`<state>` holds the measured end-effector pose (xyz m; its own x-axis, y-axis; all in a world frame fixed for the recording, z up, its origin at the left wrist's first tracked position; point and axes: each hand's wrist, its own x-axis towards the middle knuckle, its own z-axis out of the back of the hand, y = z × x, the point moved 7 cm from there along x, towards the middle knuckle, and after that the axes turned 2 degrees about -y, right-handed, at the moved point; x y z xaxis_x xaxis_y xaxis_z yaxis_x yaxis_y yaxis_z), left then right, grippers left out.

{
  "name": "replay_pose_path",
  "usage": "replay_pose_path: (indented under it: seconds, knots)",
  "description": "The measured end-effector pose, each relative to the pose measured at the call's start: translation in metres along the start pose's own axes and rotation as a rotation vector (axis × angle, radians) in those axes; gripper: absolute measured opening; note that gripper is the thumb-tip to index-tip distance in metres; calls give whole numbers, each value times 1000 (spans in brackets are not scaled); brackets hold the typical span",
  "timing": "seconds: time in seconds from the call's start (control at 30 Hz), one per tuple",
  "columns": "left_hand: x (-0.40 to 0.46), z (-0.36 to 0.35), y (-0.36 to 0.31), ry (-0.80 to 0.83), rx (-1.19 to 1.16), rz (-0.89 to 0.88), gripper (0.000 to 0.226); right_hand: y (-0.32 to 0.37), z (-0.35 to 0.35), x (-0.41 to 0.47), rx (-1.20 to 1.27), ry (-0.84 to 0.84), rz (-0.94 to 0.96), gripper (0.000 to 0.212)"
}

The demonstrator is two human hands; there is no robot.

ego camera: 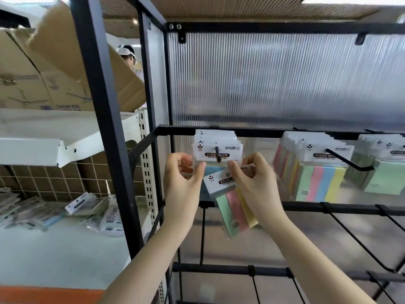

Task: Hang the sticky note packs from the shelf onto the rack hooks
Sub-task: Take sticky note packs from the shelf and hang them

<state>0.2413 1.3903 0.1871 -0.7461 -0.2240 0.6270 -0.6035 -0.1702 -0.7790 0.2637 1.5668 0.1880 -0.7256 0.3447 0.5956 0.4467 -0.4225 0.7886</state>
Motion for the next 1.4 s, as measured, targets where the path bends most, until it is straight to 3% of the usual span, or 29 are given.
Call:
replay_pose_path:
  seconds: [0.37,0.63,0.73,0.8,0.93,1.0,1.1,1.2,1.4]
  knots:
    - [16,-14,16,-75,58,14,17,-24,-12,21,-66,74,-171,40]
    - [-19,-9,-3,-201,121,-80,14,-25,5,14,-61,55,-125,44]
    - [-46,-19,-12,-127,106,-74,23,-23,24,8,-6,4,-76,44]
    - [-59,-36,-17,8,95,-16,32,-21,38,2,36,-25,-57,43]
    - [-80,-77,-36,261,-43,91,28,-10,68,-13,127,-103,-17,32]
    - [-85,-85,-50,204,-112,87,15,-3,81,-26,159,-117,2,26]
    - [-91,-96,-69,118,-164,80,16,13,102,-42,244,-119,51,18]
    - [-100,-114,-87,114,-214,73,24,25,132,-45,280,-164,115,6]
    - [-113,-147,-118,150,-288,25,17,25,180,-37,243,-201,167,6]
